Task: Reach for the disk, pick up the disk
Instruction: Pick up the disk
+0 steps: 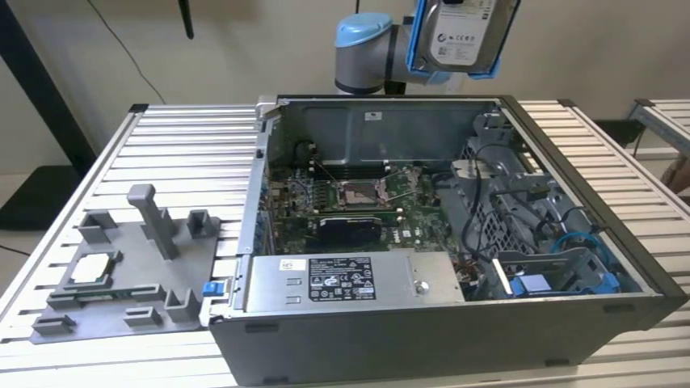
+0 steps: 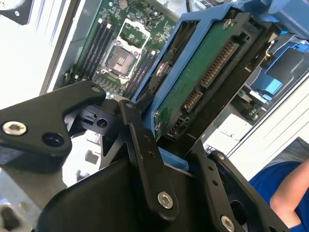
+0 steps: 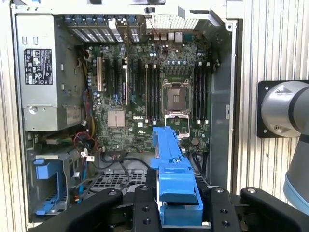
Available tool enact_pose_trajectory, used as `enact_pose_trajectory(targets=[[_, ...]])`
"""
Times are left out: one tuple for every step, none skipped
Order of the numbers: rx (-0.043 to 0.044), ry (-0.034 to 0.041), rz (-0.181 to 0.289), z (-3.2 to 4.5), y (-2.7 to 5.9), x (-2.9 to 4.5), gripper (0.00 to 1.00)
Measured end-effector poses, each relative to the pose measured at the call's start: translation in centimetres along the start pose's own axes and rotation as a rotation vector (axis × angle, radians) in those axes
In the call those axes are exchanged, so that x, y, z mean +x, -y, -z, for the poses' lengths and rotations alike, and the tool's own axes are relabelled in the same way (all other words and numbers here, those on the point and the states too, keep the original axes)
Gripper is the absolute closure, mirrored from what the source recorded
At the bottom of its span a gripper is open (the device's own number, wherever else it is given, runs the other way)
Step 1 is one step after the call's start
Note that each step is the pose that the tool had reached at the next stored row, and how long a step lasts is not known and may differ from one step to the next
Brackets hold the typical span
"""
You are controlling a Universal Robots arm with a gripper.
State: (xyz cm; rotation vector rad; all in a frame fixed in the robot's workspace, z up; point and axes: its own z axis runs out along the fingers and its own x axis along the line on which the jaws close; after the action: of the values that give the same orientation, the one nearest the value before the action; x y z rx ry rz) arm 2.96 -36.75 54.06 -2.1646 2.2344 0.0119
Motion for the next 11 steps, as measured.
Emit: enact_pose_trajectory(targets=[[0.0000,0.0001,0.000,-0.01,0.00,0.10,1.00],[0.0000,0.0002,0.000,-0.01,0.00,0.18,1.00],[0.0000,0.0003,0.000,-0.01,0.01,0.29,1.00],[0.0001,0.0006,0.000,-0.02,0.03,0.45,1.00],[0.0001,0.0012,0.000,-0.02,0.05,0.65,1.00],[0.0000,0.0016,0.000,-0.02,0.07,0.88,1.00],[-0.0001,0.0025,0.000,-0.02,0.10,1.13,1.00],[-0.0001,0.0032,0.000,-0.02,0.12,1.37,1.00],[-0.0001,0.0039,0.000,-0.01,0.13,1.64,1.00],[-0.0001,0.0048,0.000,-0.01,0.15,1.91,1.00],[-0.0001,0.0055,0.000,-0.01,0.16,2.17,1.00]])
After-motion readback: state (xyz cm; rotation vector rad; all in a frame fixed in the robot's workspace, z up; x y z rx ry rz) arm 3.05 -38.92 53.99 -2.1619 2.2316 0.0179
